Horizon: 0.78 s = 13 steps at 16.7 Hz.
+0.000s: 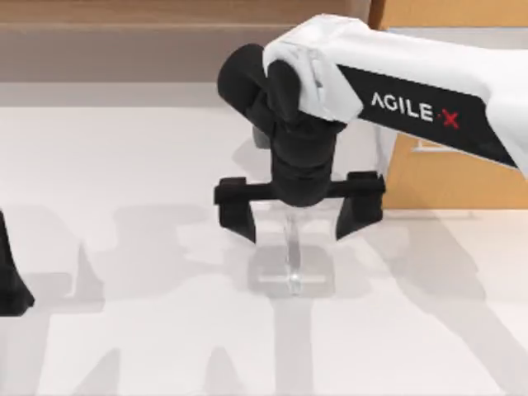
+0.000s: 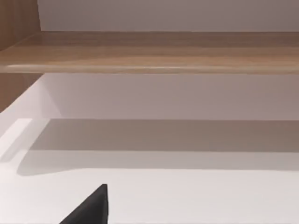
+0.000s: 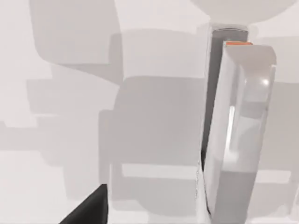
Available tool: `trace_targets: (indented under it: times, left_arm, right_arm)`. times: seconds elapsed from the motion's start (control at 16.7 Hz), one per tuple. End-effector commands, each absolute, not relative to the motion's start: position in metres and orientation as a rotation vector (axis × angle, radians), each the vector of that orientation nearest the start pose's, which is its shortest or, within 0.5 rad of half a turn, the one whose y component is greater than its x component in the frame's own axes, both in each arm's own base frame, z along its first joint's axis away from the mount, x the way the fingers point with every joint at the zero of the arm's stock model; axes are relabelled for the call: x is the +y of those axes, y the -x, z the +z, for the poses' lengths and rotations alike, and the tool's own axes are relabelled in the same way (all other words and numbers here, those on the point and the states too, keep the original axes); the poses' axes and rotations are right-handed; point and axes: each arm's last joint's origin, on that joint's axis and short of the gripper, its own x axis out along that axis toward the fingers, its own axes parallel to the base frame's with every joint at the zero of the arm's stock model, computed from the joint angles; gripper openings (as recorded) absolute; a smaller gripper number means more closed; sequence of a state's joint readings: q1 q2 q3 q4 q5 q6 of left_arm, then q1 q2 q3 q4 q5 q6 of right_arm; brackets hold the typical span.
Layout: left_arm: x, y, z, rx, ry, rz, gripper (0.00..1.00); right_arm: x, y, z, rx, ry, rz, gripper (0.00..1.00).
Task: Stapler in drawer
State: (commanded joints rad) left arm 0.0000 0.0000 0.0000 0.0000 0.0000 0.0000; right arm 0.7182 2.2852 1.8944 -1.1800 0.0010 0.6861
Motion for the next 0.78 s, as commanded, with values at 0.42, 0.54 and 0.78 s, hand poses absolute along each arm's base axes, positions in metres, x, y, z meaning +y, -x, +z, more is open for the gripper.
trace_targets:
  times: [0.42, 0.54, 0.78]
  left_arm:
    - [-0.001, -0.106, 0.16, 0.0, 0.0, 0.0, 1.0]
    - [-0.001, -0.106, 0.16, 0.0, 0.0, 0.0, 1.0]
    - [-0.001, -0.106, 0.16, 0.0, 0.0, 0.0, 1.0]
  right_arm:
    - [0.3, -0.334, 0.119, 1.571, 0.03, 0.036, 1.0]
    - [0.3, -0.334, 0.119, 1.571, 0.03, 0.036, 1.0]
    - [0.3, -0.334, 0.119, 1.571, 0.03, 0.036, 0.7]
